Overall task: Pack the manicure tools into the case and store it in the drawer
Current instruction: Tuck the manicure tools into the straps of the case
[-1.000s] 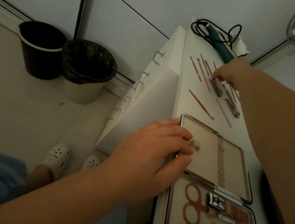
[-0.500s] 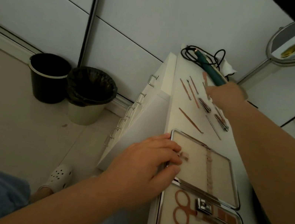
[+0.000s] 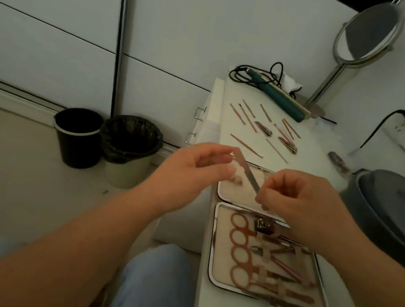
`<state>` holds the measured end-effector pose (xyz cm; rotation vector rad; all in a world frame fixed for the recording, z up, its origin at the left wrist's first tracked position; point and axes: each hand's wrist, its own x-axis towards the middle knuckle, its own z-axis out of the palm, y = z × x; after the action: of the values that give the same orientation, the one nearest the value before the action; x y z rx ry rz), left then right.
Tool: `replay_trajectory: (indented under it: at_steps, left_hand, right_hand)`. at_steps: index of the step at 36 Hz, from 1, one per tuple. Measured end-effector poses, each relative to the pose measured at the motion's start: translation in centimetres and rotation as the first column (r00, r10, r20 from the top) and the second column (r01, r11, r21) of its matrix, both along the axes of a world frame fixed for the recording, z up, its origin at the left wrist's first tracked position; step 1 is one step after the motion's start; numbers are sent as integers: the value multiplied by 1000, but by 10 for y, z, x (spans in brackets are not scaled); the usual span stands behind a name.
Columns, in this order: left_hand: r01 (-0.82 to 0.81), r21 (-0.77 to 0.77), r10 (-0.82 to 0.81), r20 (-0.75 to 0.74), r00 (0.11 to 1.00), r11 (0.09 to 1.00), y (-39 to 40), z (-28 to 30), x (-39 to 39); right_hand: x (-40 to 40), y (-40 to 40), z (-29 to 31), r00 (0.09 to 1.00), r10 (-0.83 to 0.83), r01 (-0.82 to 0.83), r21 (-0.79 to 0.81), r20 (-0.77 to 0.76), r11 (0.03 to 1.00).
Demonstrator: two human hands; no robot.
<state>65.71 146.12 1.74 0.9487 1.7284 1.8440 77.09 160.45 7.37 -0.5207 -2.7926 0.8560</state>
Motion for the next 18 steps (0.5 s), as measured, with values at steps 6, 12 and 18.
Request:
replay_trajectory:
  at_steps: [6, 12, 18]
  left_hand:
    - [-42, 14, 44, -195, 980, 999, -2, 10, 17]
    - [-81, -44, 63, -312, 948, 996, 0, 7, 27]
    - [-192, -181, 50, -591, 805, 964, 6, 6, 30]
  right_hand:
    - [23, 1, -3, 990, 60, -55, -48, 126, 997]
    - [27, 11, -4, 1000, 3, -6, -229, -12, 973]
    - [26, 25, -10, 994, -59, 24, -337, -96, 941]
